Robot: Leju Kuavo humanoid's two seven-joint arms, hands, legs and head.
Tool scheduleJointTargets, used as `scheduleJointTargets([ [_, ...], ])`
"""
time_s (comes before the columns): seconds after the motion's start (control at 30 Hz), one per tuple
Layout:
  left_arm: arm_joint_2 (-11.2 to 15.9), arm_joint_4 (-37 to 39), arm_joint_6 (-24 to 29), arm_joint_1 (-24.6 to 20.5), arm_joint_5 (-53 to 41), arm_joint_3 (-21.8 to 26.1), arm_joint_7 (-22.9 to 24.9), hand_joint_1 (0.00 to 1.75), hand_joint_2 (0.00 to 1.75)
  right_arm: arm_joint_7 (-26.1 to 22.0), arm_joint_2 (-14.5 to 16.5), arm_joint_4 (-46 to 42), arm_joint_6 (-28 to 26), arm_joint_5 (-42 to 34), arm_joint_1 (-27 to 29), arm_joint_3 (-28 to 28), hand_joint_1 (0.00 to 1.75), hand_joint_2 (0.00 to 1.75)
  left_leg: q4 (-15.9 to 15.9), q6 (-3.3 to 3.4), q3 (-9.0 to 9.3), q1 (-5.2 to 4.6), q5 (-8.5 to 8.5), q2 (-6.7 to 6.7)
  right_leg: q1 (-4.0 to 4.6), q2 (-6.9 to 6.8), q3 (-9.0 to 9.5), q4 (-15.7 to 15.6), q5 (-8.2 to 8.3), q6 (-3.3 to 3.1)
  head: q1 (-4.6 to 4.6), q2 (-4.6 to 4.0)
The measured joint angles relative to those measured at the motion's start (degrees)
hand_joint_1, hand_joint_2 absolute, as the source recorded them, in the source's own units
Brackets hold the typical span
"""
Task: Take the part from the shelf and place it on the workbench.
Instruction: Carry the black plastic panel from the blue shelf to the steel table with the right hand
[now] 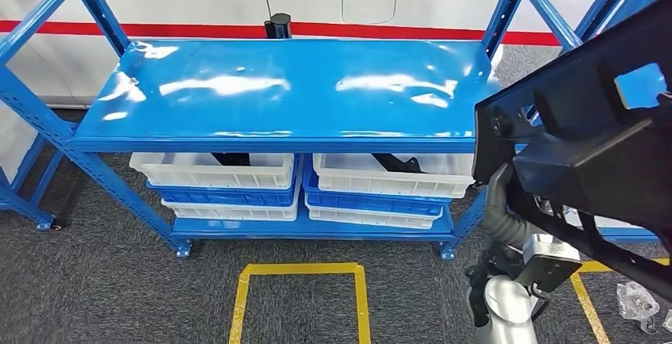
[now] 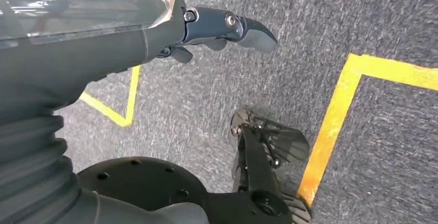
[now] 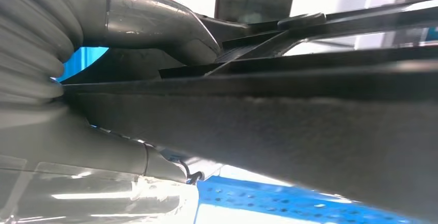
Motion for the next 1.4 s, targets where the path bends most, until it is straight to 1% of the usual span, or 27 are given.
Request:
scheduleJointTargets([
  [0.07,0.01,0.01,-0.08,0.10,0.01,0.08,-0.11,0.00,1.75,-0.14,-0.16,-0.55,-0.23,-0.42,0.52,-0.36,1.75,1.75,-0.44,1.02,-0.93,-0.28,0.72,0.14,-0.09,-0.09,-0.57,0.12,0.64,0.91,-0.01,0.00],
  [0.1,0.03,0.02,-0.11,0.12,0.00,0.11,-0.13,0.00,1.75,-0.21,-0.26,-0.84,-0.34,-0.60,0.93,-0.61,1.75,1.75,-0.53,1.71,-1.48,-0.32,1.30,0.25,-0.13,-0.07,-1.22,0.76,-0.01,0.98,0.01,0.00],
  [0.17,0.09,0.02,-0.16,0.14,-0.02,0.14,-0.12,0.00,1.75,-0.30,-0.49,-1.34,-0.55,-0.78,1.65,-1.12,1.75,1.75,-0.68,2.78,-2.90,-0.29,2.67,0.57,-0.28,0.00,-3.27,5.31,-4.09,0.47,0.31,0.00],
  [0.23,0.13,0.02,-0.25,0.14,-0.10,0.15,-0.09,0.00,1.75,-0.34,-0.66,-1.72,-0.71,-0.80,2.21,-1.49,1.75,1.75,-0.63,3.11,-4.59,-0.46,4.03,0.77,-0.35,0.04,-5.36,12.90,-8.82,0.16,0.63,0.00],
  [0.27,0.13,0.02,-0.31,0.14,-0.20,0.15,-0.02,0.00,1.75,-0.36,-0.74,-1.85,-0.78,-0.80,2.48,-1.64,1.75,1.75,-0.59,3.10,-5.48,-0.51,4.70,0.86,-0.34,0.04,-5.67,15.87,-9.73,0.45,0.65,0.00],
  [0.3,0.13,0.02,-0.34,0.14,-0.32,0.15,0.09,0.00,1.75,-0.37,-0.80,-1.97,-0.82,-0.79,2.76,-1.78,1.75,1.75,-0.55,3.04,-6.33,-0.54,5.34,0.92,-0.36,0.04,-5.09,17.00,-9.40,0.99,0.64,0.00],
  [0.33,0.12,0.02,-0.35,0.14,-0.45,0.15,0.22,0.00,1.75,-0.37,-0.84,-2.12,-0.87,-0.79,3.01,-1.92,1.75,1.75,-0.51,2.93,-7.15,-0.54,5.96,0.97,-0.39,0.04,-3.57,16.14,-8.28,1.62,0.64,0.00],
  [0.4,0.13,0.02,-0.30,0.14,-0.73,0.14,0.56,0.00,1.75,-0.37,-0.86,-2.66,-0.99,-0.74,3.31,-2.24,1.75,1.75,-0.31,2.51,-8.63,-0.55,7.18,0.99,-0.42,0.03,2.36,8.89,-6.34,2.34,0.66,0.00],
  [0.47,0.11,0.02,-0.21,0.13,-0.97,0.14,0.81,0.00,1.75,-0.40,-0.85,-3.40,-1.10,-0.68,3.48,-2.45,1.75,1.75,-0.08,1.89,-9.42,-0.72,8.26,0.97,-0.14,0.12,7.91,0.53,-6.87,1.71,0.56,0.00],
  [0.5,0.11,0.02,-0.19,0.12,-1.07,0.14,0.90,0.00,1.75,-0.44,-0.85,-3.72,-1.13,-0.68,3.60,-2.52,1.75,1.75,-0.07,1.60,-9.57,-0.80,8.78,0.97,0.04,0.18,9.14,-1.60,-7.42,1.22,0.48,0.00],
  [0.57,0.11,0.02,-0.12,0.16,-1.19,0.14,1.12,0.00,1.75,-0.52,-0.87,-4.07,-1.15,-0.76,3.94,-2.64,1.75,1.75,-0.15,0.98,-9.76,-0.72,9.67,0.92,0.02,0.18,8.65,-1.94,-7.05,0.26,0.34,0.00],
  [0.6,0.12,0.02,0.02,0.19,-1.39,0.13,1.32,0.00,1.75,-0.55,-0.88,-4.19,-1.10,-0.86,4.04,-2.70,1.75,1.75,0.09,0.67,-10.05,-0.58,9.39,0.84,-0.16,0.17,8.25,-1.85,-6.67,-0.28,0.31,0.00],
  [0.63,0.13,0.02,0.38,0.22,-1.82,0.05,1.68,0.00,1.75,-0.57,-0.87,-4.33,-0.97,-1.07,4.14,-2.74,1.75,1.75,1.26,0.33,-10.62,-0.45,7.86,0.74,-0.35,0.17,7.69,-1.86,-6.16,-0.98,0.24,0.00],
  [0.73,0.14,0.02,1.63,0.25,-3.63,-0.55,3.22,0.00,1.75,-0.65,-0.84,-4.88,-0.43,-1.79,4.32,-2.82,1.75,1.75,10.74,-0.48,-13.41,-0.20,-0.37,0.45,-0.39,0.46,5.70,-1.85,-4.39,-2.25,0.08,0.00],
  [0.77,0.14,0.02,1.79,0.25,-4.04,-0.77,3.72,0.00,1.75,-0.68,-0.84,-4.98,-0.30,-1.91,4.40,-2.86,1.75,1.75,14.17,-0.62,-14.02,-0.14,-1.67,0.41,-0.30,0.70,5.07,-1.82,-3.76,-2.26,0.08,0.00],
  [0.8,0.15,0.02,1.86,0.25,-4.38,-0.97,4.16,0.00,1.75,-0.71,-0.84,-5.03,-0.19,-1.98,4.48,-2.90,1.75,1.75,16.29,-0.68,-14.01,-0.09,-1.67,0.39,-0.24,1.04,4.42,-1.75,-3.14,-2.16,0.08,0.00],
  [0.83,0.15,0.02,1.89,0.25,-4.62,-1.15,4.49,0.00,1.75,-0.73,-0.84,-5.05,-0.12,-2.02,4.56,-2.95,1.75,1.75,16.48,-0.63,-13.07,-0.04,-0.64,0.31,-0.19,1.48,3.78,-1.66,-2.56,-2.01,0.07,0.00],
  [0.9,0.17,0.02,1.92,0.25,-5.00,-1.55,4.83,0.00,1.75,-0.76,-0.84,-5.14,-0.09,-2.09,4.64,-3.02,1.75,1.75,10.26,-0.19,-7.92,0.01,1.78,-1.08,-0.25,2.51,2.58,-1.39,-1.66,-1.56,0.06,0.00],
  [0.97,0.26,0.02,1.94,0.25,-5.22,-1.89,4.93,0.00,1.75,-0.82,-0.81,-5.29,-0.09,-2.17,4.60,-3.12,1.75,1.75,2.48,0.43,-2.47,0.06,2.01,-3.56,-0.13,3.46,1.71,-1.10,-1.01,-1.00,0.11,0.00],
  [1.0,0.30,0.02,1.93,0.24,-5.29,-1.99,4.94,0.00,1.75,-0.86,-0.80,-5.39,-0.08,-2.20,4.58,-3.17,1.75,1.75,0.25,0.71,-1.12,-0.03,1.58,-4.21,-0.11,3.91,1.36,-1.00,-0.68,-0.66,0.11,0.00],
  [1.07,0.28,0.03,1.87,0.23,-5.34,-2.14,4.96,0.00,1.75,-0.95,-0.81,-5.59,-0.04,-2.22,4.67,-3.30,1.75,1.75,-0.87,1.30,-0.95,-0.28,1.45,-3.23,-0.02,4.80,0.56,-0.98,0.04,0.21,0.14,0.00],
  [1.13,0.24,0.04,1.72,0.21,-5.36,-2.26,4.92,0.00,1.75,-0.99,-0.86,-5.76,0.07,-2.25,4.88,-3.46,1.75,1.75,-1.32,2.21,-1.32,-0.26,2.05,-1.70,0.02,3.77,-0.83,0.48,-0.45,0.60,0.31,0.00],
  [1.2,0.21,0.04,1.35,0.25,-5.34,-2.29,4.76,0.00,1.75,-1.01,-0.90,-5.84,0.28,-2.31,4.98,-3.54,1.75,1.75,-1.51,2.86,-1.92,-0.20,2.69,-0.12,-0.08,1.69,-3.69,6.42,-3.50,0.31,0.69,0.00],
  [1.27,0.20,0.04,1.05,0.33,-5.32,-2.30,4.58,0.00,1.75,-1.01,-0.89,-5.85,0.41,-2.37,5.13,-3.54,1.75,1.75,-1.46,3.00,-2.62,-0.26,3.11,1.52,-0.26,1.00,-6.85,14.20,-6.85,0.33,0.93,0.00],
  [1.3,0.20,0.04,1.01,0.35,-5.31,-2.30,4.52,0.00,1.75,-1.00,-0.90,-5.84,0.41,-2.41,5.25,-3.54,1.75,1.75,-1.43,2.93,-2.91,-0.25,3.29,2.33,-0.41,0.85,-7.30,16.11,-7.55,0.66,0.94,0.00],
  [1.33,0.18,0.04,0.96,0.36,-5.31,-2.30,4.49,0.00,1.75,-1.00,-0.90,-5.84,0.41,-2.45,5.33,-3.55,1.75,1.75,-1.39,2.81,-3.12,-0.22,3.43,3.10,-0.57,0.63,-6.52,15.66,-7.38,1.15,0.96,0.00],
  [1.4,0.14,0.04,0.83,0.35,-5.27,-2.31,4.32,0.00,1.75,-1.00,-0.91,-5.84,0.42,-2.51,5.38,-3.56,1.75,1.75,-1.23,2.52,-3.29,-0.12,3.55,4.52,-0.88,-0.78,-1.67,8.58,-5.24,2.32,0.97,0.00],
])
